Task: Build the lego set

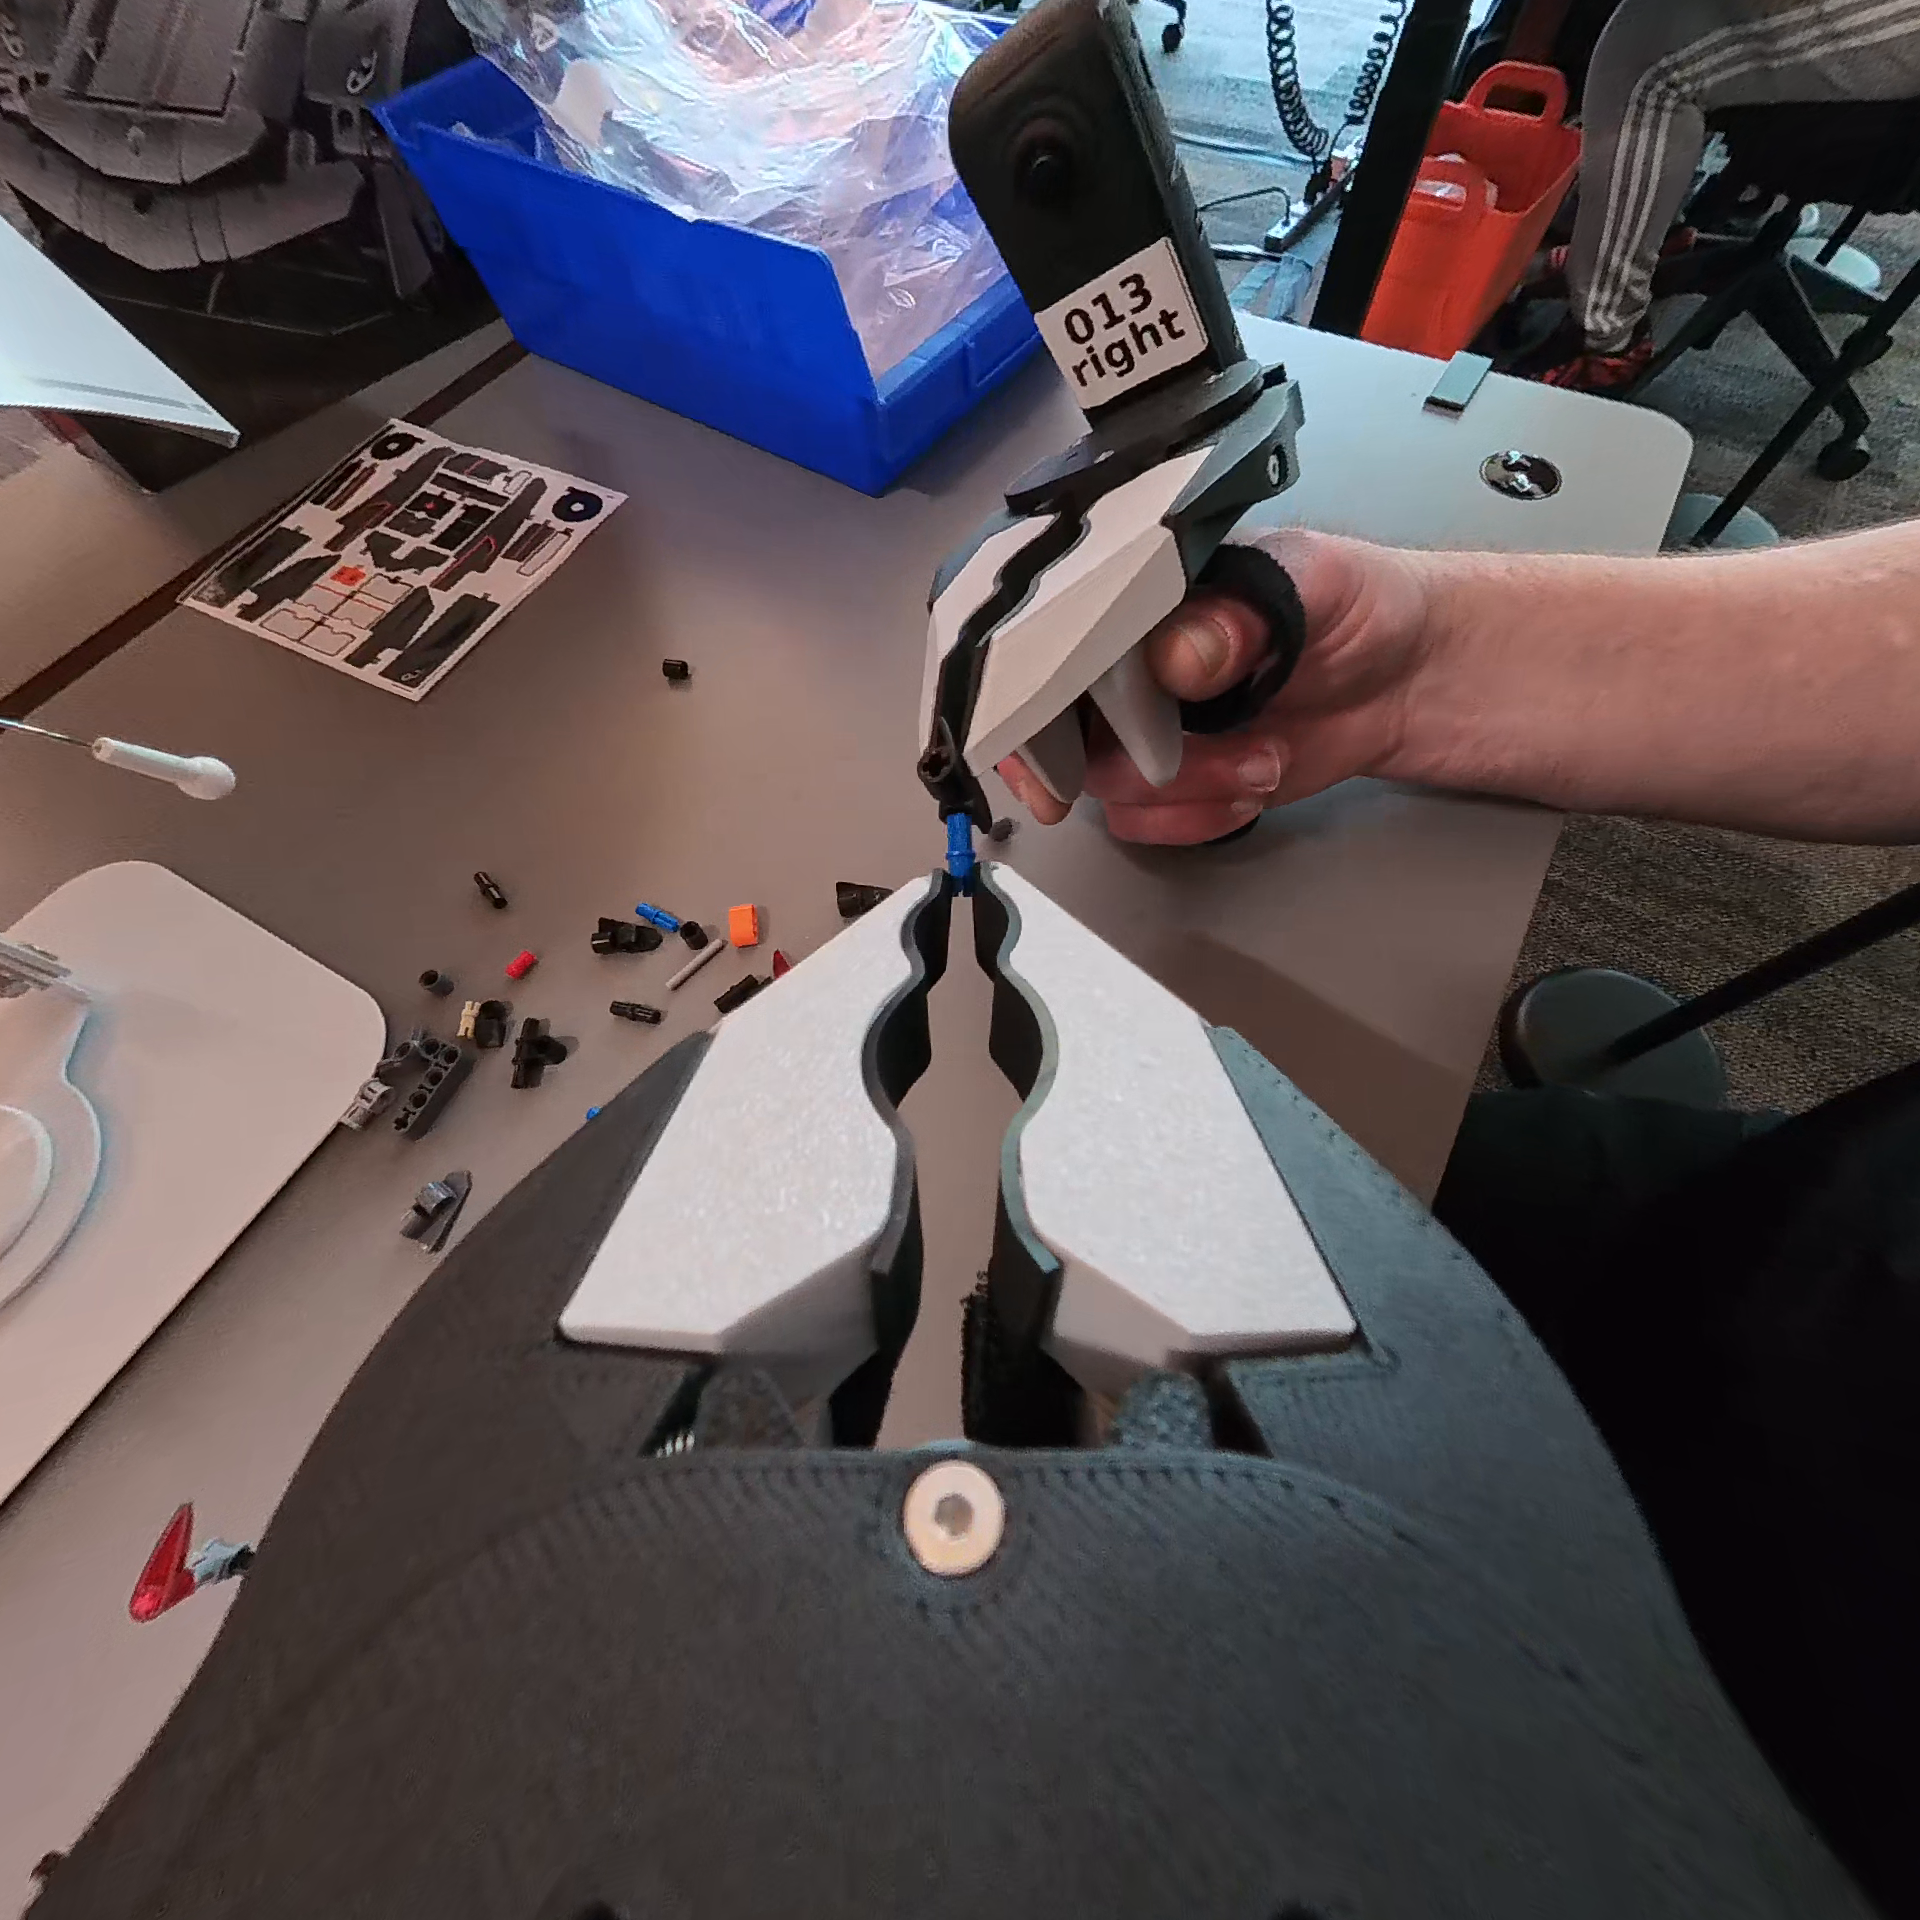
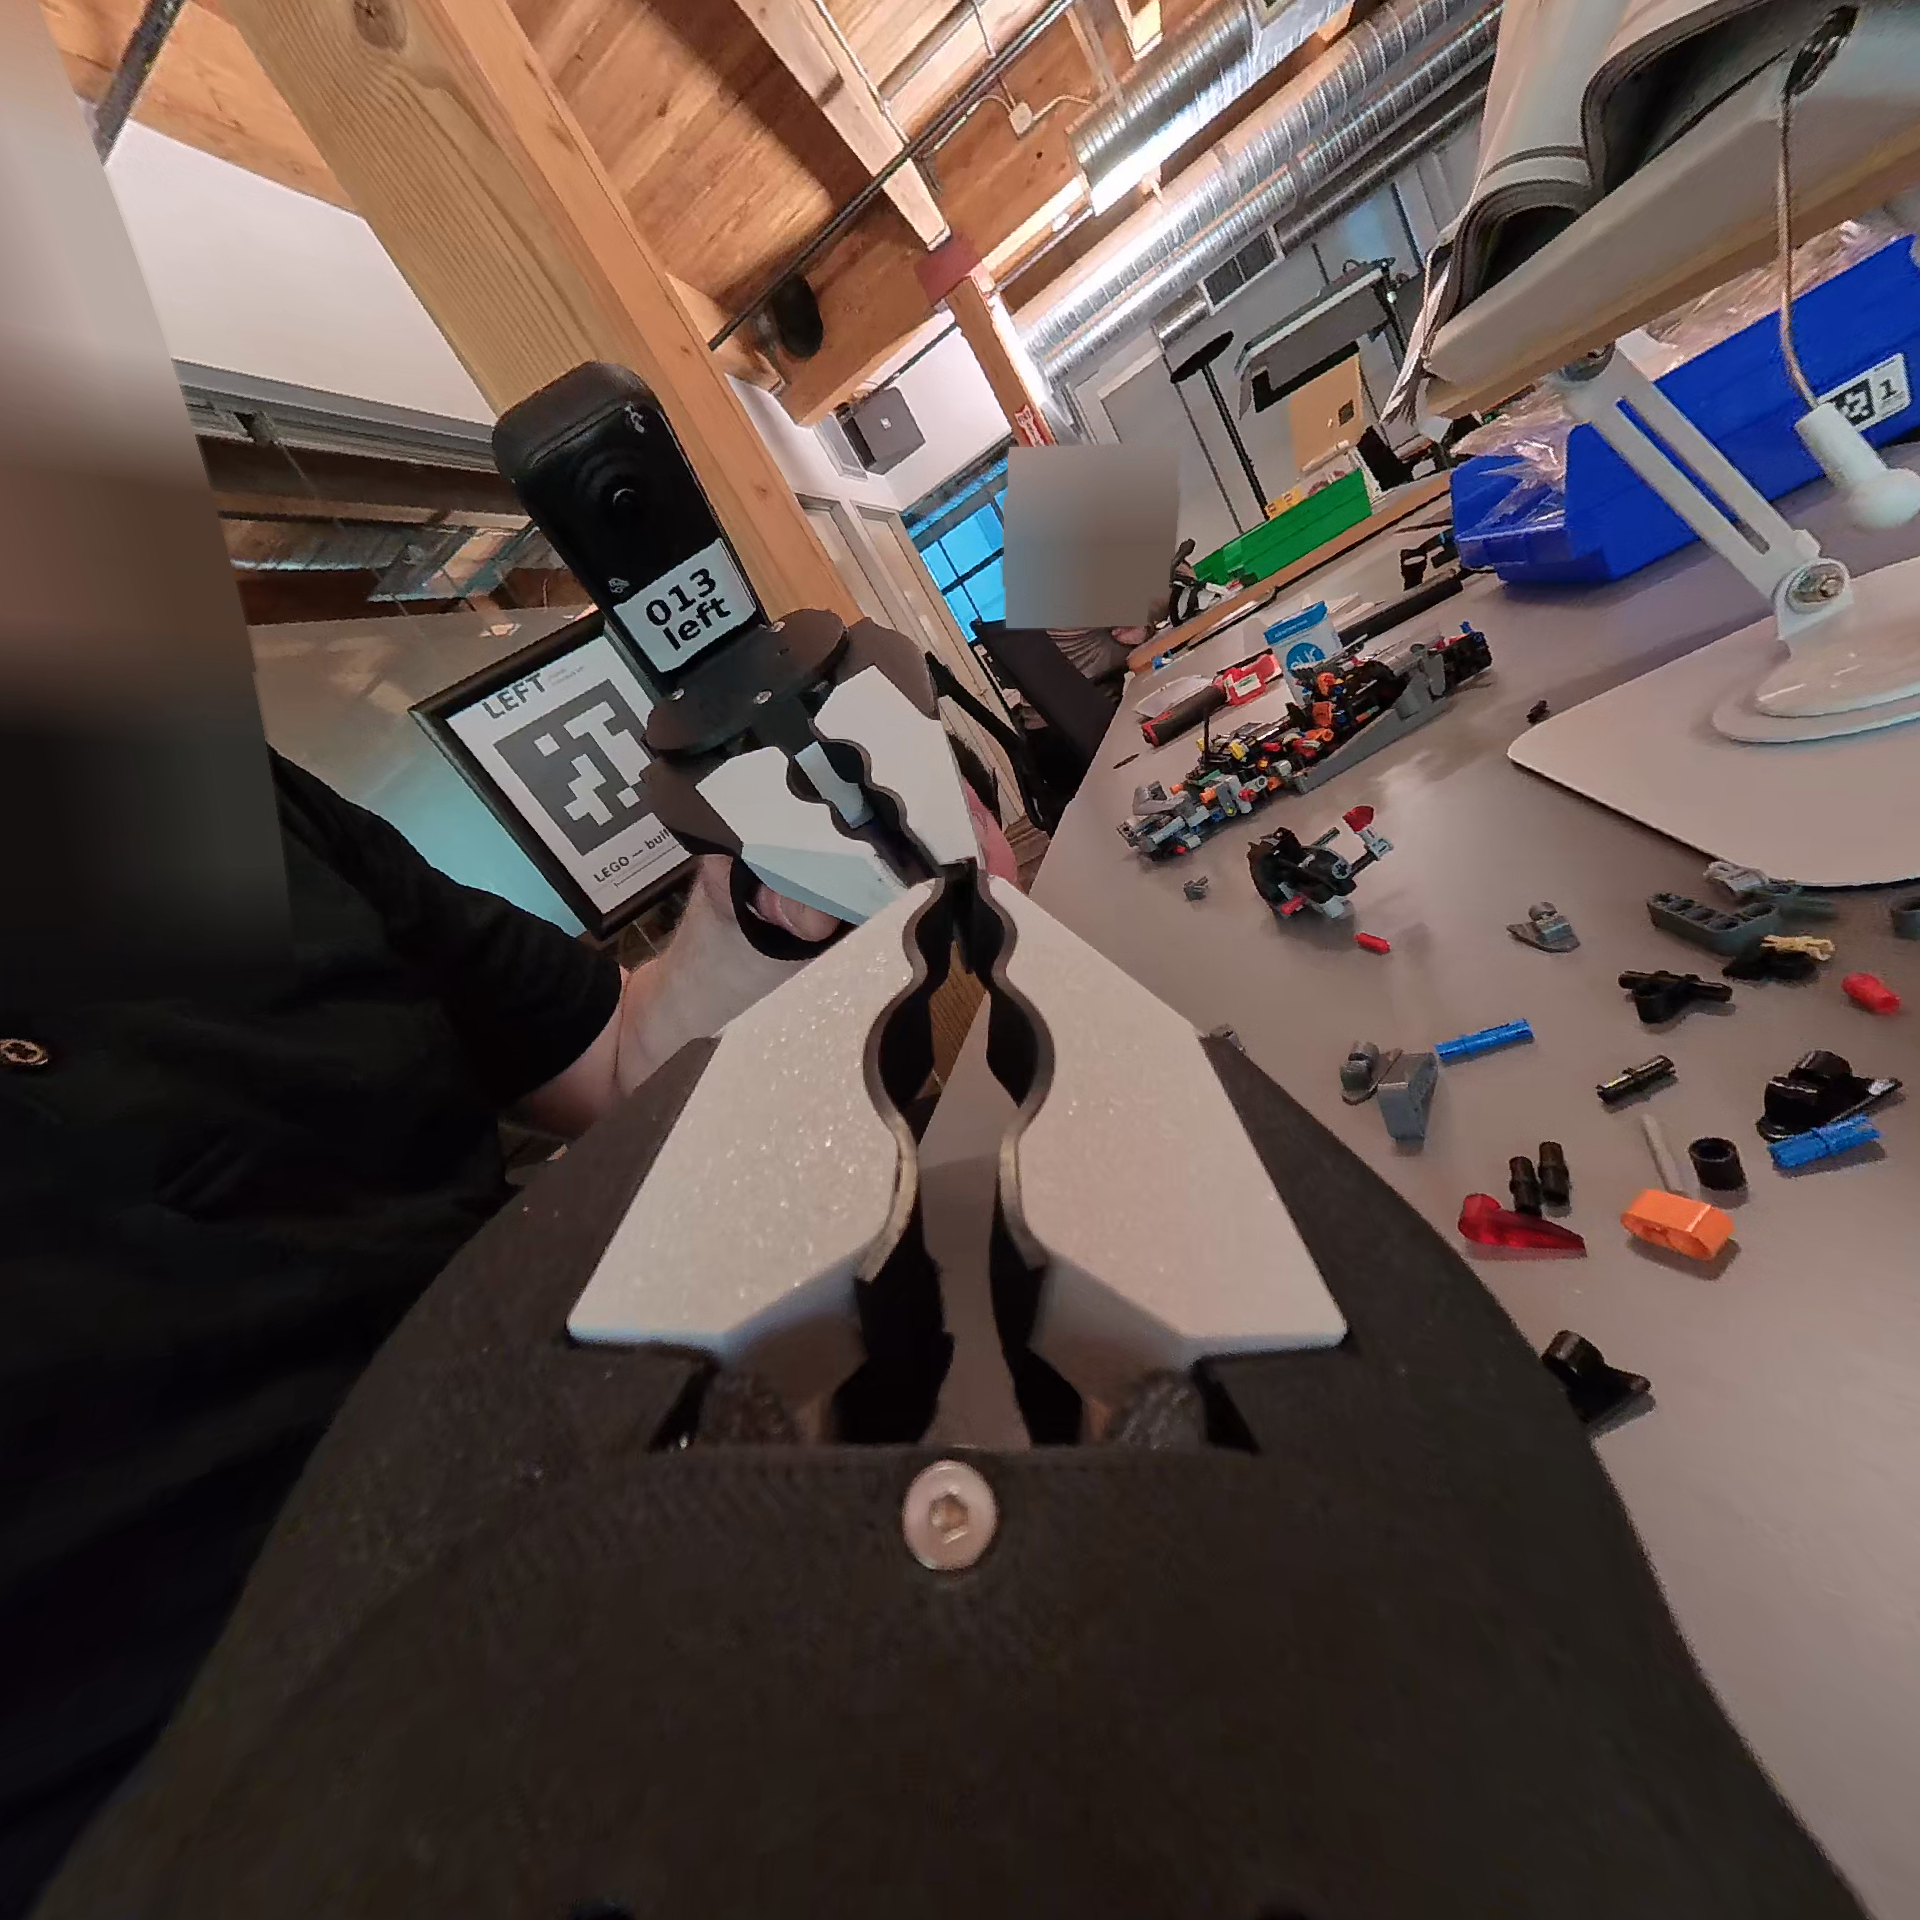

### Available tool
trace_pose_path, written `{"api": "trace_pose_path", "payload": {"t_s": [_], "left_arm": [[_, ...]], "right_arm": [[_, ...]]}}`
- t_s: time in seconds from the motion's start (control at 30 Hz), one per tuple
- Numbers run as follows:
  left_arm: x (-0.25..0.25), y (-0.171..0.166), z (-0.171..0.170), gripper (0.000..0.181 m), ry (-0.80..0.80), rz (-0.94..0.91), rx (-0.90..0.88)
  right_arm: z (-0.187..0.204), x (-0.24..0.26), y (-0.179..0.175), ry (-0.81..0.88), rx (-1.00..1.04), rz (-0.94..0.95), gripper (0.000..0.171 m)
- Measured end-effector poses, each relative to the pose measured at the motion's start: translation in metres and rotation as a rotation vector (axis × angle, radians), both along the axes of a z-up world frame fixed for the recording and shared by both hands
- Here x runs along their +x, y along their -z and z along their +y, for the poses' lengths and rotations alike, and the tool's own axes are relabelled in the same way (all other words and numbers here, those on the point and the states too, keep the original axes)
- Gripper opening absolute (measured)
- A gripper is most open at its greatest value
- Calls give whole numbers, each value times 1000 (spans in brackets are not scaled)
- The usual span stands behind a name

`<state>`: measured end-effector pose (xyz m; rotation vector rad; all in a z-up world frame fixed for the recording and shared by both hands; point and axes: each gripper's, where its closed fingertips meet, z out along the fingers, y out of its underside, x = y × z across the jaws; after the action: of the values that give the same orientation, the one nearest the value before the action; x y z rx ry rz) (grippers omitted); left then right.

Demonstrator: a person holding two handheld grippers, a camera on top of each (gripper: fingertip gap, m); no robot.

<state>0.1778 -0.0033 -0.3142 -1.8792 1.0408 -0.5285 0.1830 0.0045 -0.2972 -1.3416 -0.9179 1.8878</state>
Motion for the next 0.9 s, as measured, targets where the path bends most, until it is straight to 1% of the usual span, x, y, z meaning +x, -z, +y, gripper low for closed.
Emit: {"api": "trace_pose_path", "payload": {"t_s": [0.33,0.47,0.7,0.9], "left_arm": [[0,2,0,2,13,23,-27],[-2,4,0,2,13,77,-15],[-10,16,11,3,-28,354,147],[-8,14,18,2,-40,410,242]], "right_arm": [[-1,0,0,12,37,-13,0],[-1,-2,3,24,61,-40,0],[7,-7,14,43,-4,-97,0],[18,-4,14,55,-77,-78,0]]}}
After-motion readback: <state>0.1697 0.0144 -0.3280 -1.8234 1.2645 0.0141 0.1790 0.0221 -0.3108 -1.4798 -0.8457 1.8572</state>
